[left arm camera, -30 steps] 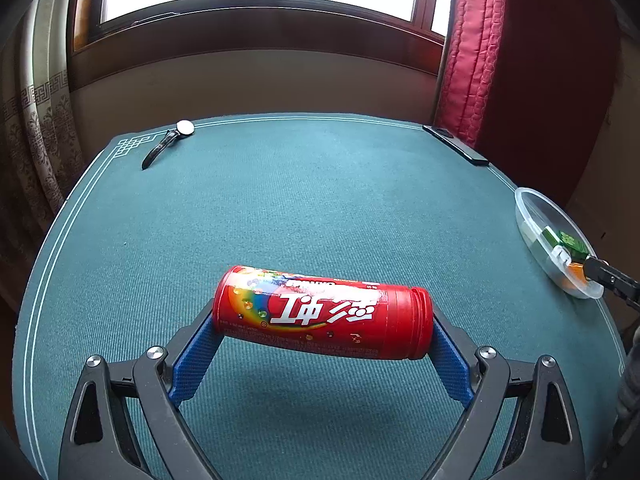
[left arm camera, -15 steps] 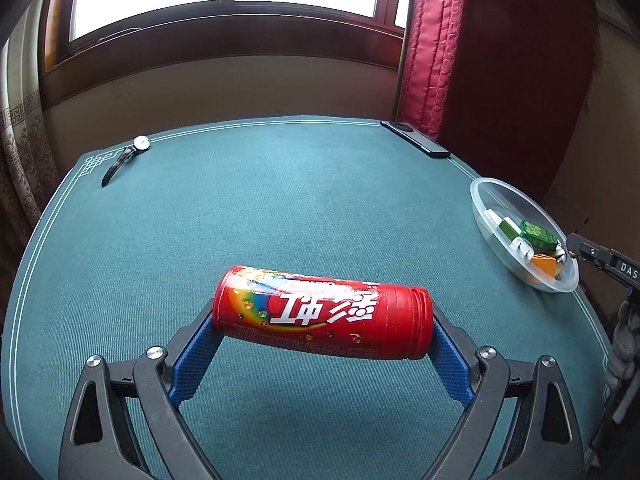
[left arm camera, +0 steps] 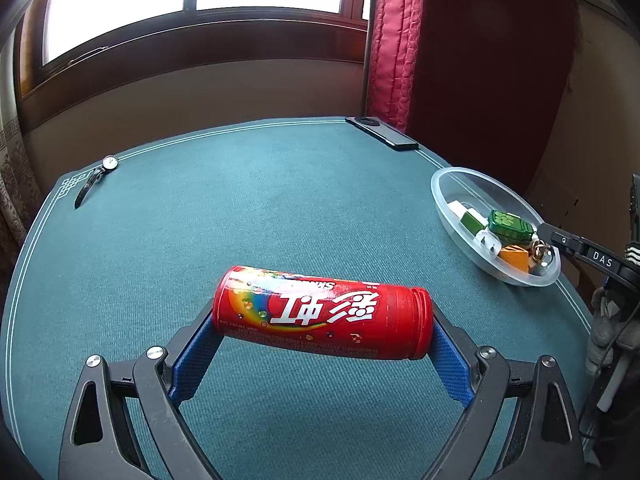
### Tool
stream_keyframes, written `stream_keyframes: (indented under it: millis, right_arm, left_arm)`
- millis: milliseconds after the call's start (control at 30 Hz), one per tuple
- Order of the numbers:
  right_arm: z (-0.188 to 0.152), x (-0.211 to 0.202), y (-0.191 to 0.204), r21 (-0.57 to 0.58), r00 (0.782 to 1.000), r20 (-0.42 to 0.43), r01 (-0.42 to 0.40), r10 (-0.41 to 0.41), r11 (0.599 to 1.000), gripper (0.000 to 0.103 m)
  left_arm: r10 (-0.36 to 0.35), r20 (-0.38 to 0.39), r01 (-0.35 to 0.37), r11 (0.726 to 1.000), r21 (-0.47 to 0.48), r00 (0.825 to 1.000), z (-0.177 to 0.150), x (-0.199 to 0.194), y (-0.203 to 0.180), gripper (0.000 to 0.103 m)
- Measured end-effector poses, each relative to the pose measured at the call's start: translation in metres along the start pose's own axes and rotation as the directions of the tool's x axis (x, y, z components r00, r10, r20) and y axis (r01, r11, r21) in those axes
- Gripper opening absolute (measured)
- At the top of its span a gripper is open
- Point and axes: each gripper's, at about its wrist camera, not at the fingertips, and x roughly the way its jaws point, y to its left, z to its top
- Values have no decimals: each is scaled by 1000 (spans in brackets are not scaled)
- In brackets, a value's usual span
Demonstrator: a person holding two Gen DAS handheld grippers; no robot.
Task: Organize rigid objects
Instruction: 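Carry the gold ring into the bowl and open the right tool, then lower the red can into the bowl and open the left tool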
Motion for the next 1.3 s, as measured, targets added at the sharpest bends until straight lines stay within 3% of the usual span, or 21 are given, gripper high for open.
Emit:
stream_keyframes:
  millis: [400, 667, 1300]
  right_arm:
    - [-10, -28, -31, 13, 995, 56, 84, -84, 996, 58]
    - [-24, -42, -42, 7, 978, 114, 175, -175, 985, 66]
    - [-30, -39, -56, 43, 982, 89, 165, -168, 985, 69]
  left_arm:
    - [-63, -12, 64, 994, 86, 998, 11, 13, -57, 94]
    - [-128, -33, 131, 985, 114, 991, 18, 25, -95, 94]
    - [-203, -69, 214, 949, 232, 977, 50, 65, -174, 94]
